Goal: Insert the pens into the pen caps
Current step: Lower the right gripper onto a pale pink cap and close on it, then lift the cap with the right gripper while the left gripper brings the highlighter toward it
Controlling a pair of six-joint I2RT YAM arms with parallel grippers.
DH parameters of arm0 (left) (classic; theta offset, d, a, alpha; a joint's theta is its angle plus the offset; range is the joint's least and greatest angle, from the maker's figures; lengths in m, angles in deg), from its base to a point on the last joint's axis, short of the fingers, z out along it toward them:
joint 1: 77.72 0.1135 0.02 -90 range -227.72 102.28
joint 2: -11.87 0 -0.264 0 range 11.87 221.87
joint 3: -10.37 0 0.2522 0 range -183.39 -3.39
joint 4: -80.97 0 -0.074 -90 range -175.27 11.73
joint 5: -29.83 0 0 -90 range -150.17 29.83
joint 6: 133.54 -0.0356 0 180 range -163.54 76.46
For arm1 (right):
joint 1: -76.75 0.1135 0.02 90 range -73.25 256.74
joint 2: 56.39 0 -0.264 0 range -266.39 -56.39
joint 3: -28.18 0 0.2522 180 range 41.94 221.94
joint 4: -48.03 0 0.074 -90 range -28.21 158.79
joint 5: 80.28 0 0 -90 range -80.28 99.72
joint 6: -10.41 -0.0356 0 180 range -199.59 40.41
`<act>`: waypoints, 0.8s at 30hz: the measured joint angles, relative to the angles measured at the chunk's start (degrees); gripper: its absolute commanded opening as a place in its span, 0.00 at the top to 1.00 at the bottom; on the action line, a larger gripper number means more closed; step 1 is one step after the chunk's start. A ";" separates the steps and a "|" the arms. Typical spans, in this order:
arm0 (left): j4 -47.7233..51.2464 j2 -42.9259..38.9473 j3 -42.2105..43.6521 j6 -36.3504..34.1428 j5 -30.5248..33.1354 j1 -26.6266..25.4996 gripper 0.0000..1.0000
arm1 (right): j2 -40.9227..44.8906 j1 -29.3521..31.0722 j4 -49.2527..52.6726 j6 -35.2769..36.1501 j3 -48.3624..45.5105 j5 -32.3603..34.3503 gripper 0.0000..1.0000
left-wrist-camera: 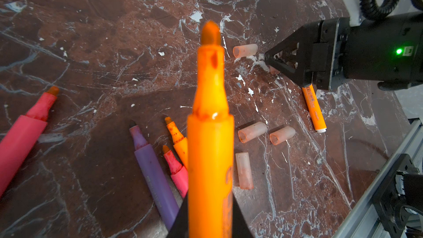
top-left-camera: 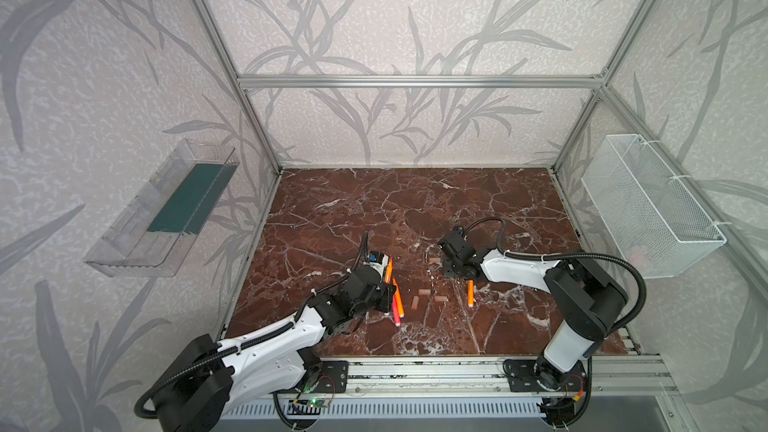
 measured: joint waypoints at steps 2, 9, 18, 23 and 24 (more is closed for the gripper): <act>0.00 0.00 0.00 0.00 0.00 0.00 1.00 | 0.02 0.00 -0.46 -0.09 -0.09 0.00 0.58; 0.02 -0.68 0.00 0.00 0.00 0.00 1.00 | -0.02 -0.04 -0.68 -0.59 -0.09 -0.09 0.77; 0.02 -1.11 0.00 -0.09 0.02 0.00 1.00 | -0.04 -0.04 -0.74 -0.83 -0.09 -0.44 0.84; 0.02 -1.11 0.00 -0.11 0.00 0.00 1.00 | -0.04 -0.04 -1.03 -0.94 -0.09 -0.52 0.88; 0.00 -1.11 0.00 -0.11 -0.02 0.00 1.00 | -0.04 -0.04 -1.03 -0.96 -0.09 -0.52 0.88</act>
